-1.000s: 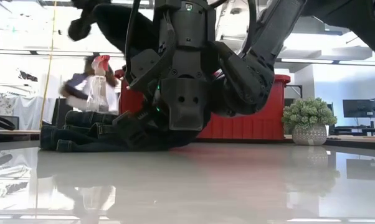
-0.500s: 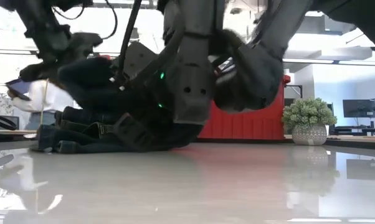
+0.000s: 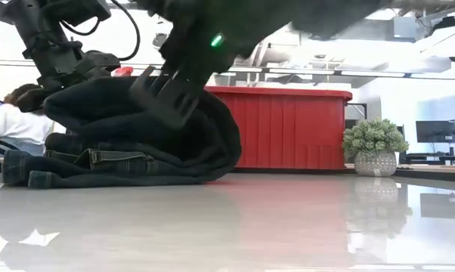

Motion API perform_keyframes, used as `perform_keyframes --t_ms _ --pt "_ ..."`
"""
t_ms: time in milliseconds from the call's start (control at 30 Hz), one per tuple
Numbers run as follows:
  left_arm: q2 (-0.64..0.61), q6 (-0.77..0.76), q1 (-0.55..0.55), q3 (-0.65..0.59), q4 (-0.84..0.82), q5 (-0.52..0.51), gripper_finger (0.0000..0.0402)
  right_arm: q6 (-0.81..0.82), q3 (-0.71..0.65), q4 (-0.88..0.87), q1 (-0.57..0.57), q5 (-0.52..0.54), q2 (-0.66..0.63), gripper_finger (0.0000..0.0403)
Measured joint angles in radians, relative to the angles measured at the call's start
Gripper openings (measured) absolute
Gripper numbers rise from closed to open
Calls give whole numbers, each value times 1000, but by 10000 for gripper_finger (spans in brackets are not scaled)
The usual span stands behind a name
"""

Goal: Fold Laundry from Bin
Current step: Fold the dark blue pants

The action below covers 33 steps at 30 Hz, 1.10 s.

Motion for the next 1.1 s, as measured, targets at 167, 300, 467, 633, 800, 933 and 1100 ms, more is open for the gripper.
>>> perform_keyframes --t_ms 167,300,467,633,800,933,1100 --pt "0 42 -11 0 0 -5 0 724 -89 -561 -37 -676 -249 18" --pt "1 160 -13 0 -10 67 0 726 -209 -434 -70 -820 -359 19" --pt "0 174 -29 0 -38 82 0 648 -383 -92 -121 -743 -459 19" --pt "0 190 -40 0 -39 88 0 680 -503 227 -260 -771 -388 19" --pt "1 191 -40 0 -38 95 0 723 -461 391 -333 -821 -254 19" --pt "1 193 -41 0 -37 102 0 750 -394 389 -341 -886 -153 19" --pt "1 242 -42 0 -36 157 7 796 -317 317 -323 -912 -59 19"
